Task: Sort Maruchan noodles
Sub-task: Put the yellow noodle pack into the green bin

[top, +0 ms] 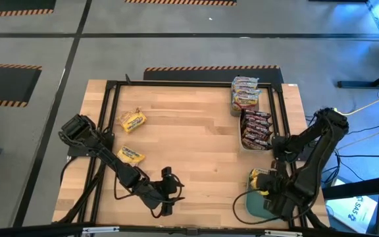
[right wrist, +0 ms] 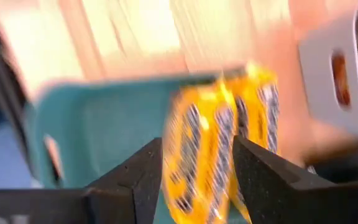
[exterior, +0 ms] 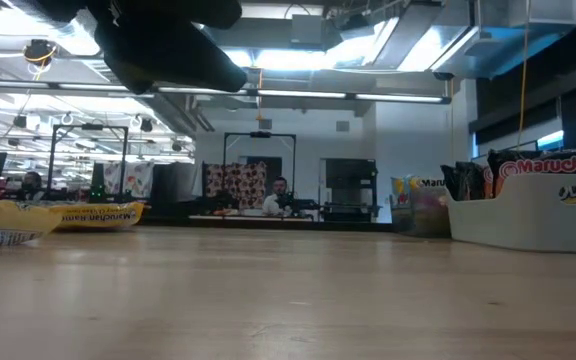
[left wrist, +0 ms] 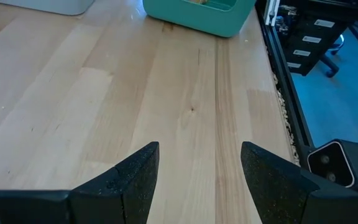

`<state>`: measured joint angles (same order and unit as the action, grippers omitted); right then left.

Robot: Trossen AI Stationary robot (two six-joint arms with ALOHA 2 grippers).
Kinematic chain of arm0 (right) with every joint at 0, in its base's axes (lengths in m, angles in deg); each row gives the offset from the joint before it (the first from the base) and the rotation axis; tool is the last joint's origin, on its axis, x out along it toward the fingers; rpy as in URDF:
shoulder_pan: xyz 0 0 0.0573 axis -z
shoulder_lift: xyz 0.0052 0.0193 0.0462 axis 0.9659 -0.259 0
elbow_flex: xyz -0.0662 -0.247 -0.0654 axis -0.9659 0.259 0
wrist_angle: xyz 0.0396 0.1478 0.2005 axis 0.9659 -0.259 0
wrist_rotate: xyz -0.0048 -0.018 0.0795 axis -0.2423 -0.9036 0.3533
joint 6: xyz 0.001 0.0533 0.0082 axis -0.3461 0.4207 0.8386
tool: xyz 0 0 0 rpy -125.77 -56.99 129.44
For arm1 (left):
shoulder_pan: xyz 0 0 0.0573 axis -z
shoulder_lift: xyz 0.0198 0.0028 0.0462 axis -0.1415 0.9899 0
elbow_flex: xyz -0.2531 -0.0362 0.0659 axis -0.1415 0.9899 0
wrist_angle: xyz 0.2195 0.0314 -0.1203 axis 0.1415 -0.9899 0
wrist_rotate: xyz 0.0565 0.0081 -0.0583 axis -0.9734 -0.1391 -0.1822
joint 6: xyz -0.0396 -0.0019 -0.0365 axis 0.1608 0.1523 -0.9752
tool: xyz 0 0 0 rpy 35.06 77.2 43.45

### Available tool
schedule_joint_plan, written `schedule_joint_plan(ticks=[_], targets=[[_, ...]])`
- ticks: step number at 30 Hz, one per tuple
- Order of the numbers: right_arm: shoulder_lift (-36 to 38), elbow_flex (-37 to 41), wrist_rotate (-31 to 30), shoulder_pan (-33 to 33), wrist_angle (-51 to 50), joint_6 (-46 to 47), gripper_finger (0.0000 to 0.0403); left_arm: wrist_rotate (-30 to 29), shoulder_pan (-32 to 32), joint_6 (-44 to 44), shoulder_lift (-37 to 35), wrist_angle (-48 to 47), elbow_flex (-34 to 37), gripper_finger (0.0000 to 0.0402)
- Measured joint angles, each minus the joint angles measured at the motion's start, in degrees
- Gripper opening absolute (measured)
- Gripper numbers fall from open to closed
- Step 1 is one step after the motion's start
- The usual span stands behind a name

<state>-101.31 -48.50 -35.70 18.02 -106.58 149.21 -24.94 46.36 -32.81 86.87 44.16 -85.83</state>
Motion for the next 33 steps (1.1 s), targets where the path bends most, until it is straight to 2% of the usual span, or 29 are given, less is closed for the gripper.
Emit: schedule_joint_plan(ticks=[7, 9, 12, 15, 18, 21, 23, 26, 29, 33], targets=[[-0.02, -1.10, -13.61, 2.31, 11.50, -2.01, 0.0179, -0.02, -0.46, 0.07, -0.02, 0.01, 0.00, 0.0222], [-0.33, -0.30, -19.78, 3.76, 16.58, -4.54, 0.0179, 0.24, -0.65, 0.07, -0.02, 0.00, 0.00, 0.0222], [-1.27, 1.20, -26.98, 6.46, 24.37, -8.09, 0.0179, 3.14, -1.35, 0.07, -0.02, 0.00, 0.00, 0.0222], [-2.65, 2.98, -25.96, 10.13, 33.26, -15.75, 0.0179, 4.65, -1.73, 0.28, -0.02, -0.09, 0.00, 0.0222], [-5.13, 4.87, -23.40, 13.72, 43.04, -24.03, 0.0179, 3.62, -1.45, 1.31, -0.07, -0.36, 0.00, 0.0222], [-8.51, 6.47, -21.04, 17.11, 53.09, -30.83, 0.0179, 2.89, -0.38, 1.30, -2.36, -3.83, 0.00, 0.0222], [-11.14, 7.25, -19.86, 18.87, 59.18, -34.82, 0.0179, 1.89, 0.62, -0.62, -5.40, -9.44, -0.01, 0.0222], [-15.31, 7.24, -18.91, 20.99, 68.19, -39.98, 0.0179, -0.27, 2.41, -7.13, -10.14, -21.42, -0.07, 0.0222], [-19.50, 7.24, -18.44, 22.64, 77.00, -44.23, 0.0179, -0.72, 4.31, -17.58, -14.50, -34.62, -0.09, 0.0222], [-23.66, 7.24, -18.00, 24.26, 86.36, -47.84, 0.0179, 3.28, 6.54, -33.27, -17.89, -50.06, -0.07, 0.0222]])
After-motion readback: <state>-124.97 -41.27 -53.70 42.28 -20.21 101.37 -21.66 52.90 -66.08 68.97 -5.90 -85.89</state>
